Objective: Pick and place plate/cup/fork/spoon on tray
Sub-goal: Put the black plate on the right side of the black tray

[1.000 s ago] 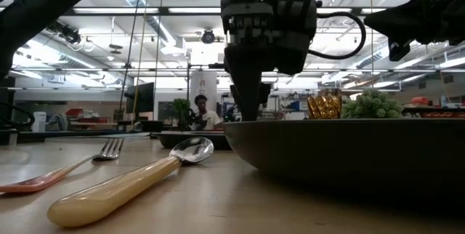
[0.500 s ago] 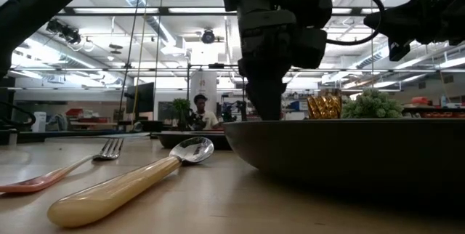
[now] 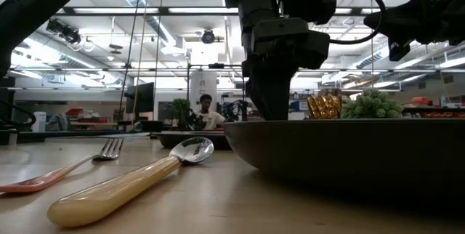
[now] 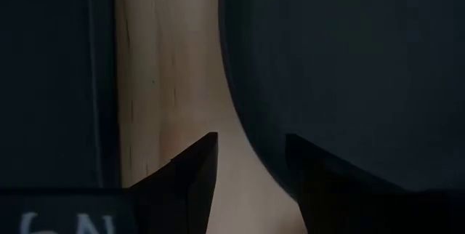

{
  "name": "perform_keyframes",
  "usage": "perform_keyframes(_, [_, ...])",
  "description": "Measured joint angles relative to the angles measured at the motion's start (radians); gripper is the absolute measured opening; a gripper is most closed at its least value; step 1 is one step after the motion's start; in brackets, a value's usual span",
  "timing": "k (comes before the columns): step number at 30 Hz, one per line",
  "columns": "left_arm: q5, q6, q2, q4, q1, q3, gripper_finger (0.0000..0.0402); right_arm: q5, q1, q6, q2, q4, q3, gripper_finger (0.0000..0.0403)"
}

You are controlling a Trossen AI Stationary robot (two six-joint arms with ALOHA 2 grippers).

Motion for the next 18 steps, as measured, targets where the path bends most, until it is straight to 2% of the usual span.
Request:
perform_keyframes(6, [-0.138, -0.007, 0.0, 0.046, -0.03, 0.0, 0.0172, 0.0, 0.0, 0.0, 0.0, 0.0, 0.0, 0.0034])
perform_keyframes(13, [-0.202, -0.021, 0.0, 0.073, -0.037, 0.0, 0.0171, 0.0, 0.0, 0.0, 0.0, 0.0, 0.0, 0.0034])
perform_keyframes(18, [-0.205, -0.045, 0.0, 0.073, -0.034, 0.0, 0.0159, 0.0, 0.0, 0.0, 0.0, 0.0, 0.0, 0.0034])
